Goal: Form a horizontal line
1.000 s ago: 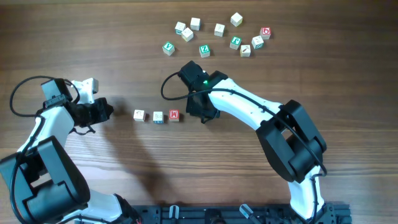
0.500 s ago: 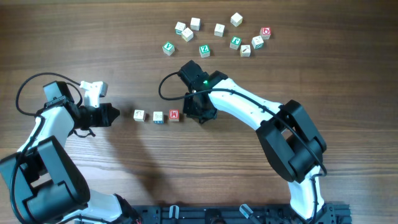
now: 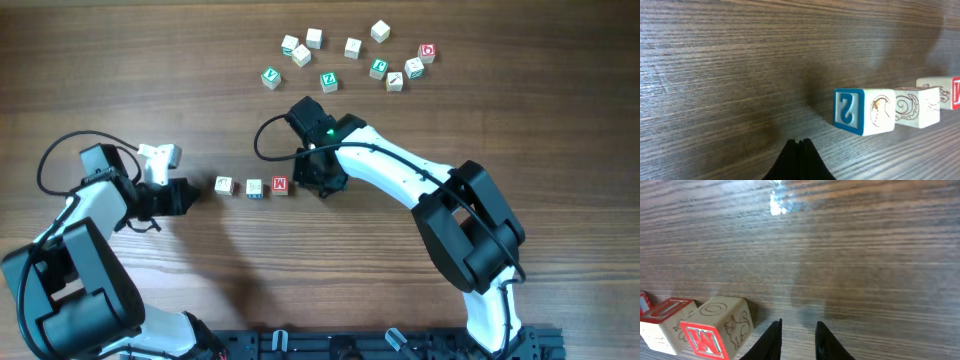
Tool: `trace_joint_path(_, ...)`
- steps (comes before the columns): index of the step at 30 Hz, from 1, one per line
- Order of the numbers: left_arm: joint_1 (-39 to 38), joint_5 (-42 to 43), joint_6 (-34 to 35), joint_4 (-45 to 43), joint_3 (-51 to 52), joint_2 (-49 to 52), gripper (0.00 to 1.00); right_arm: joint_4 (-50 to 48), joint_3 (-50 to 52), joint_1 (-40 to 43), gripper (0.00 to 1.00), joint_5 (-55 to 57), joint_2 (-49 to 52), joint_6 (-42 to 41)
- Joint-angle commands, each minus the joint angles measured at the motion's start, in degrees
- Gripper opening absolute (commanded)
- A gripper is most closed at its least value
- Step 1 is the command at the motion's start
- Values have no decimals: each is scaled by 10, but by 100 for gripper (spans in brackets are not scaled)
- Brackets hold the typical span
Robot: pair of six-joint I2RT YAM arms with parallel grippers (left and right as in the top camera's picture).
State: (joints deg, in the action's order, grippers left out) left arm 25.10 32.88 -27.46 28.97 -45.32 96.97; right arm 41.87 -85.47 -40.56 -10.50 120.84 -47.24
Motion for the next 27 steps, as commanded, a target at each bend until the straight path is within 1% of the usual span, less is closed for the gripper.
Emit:
trace_joint_path(1, -3, -7, 43, -35, 13, -2, 4, -7, 8, -1, 24, -5, -18, 8)
trace_joint_path(3, -3, -10, 55, -50, 13, -1, 4, -8, 8, -1, 24, -5, -18, 7)
trace_joint_path(10, -15, -10, 59, -80, 14, 1, 4, -9, 8, -2, 23, -1, -17, 7)
trace_joint_path(13, -31, -10, 59, -89, 14, 13, 4, -12, 8, -8, 17, 6, -17, 27)
trace_joint_path(15, -42, -10, 59, -95, 14, 27, 4, -18, 8, -15, 8, 12, -16, 54)
trace_joint_path(16, -47, -11, 58, -97, 14, 36, 5, -18, 8, -20, 4, 31, -14, 52)
trace_joint_path(19, -47, -34, 59, -99, 14, 43, 4, -19, 8, -30, 5, 71, -7, 52)
trace_joint_path(27, -48, -38, 59, -90, 14, 43, 4, -42, 8, -34, 5, 70, 6, 52)
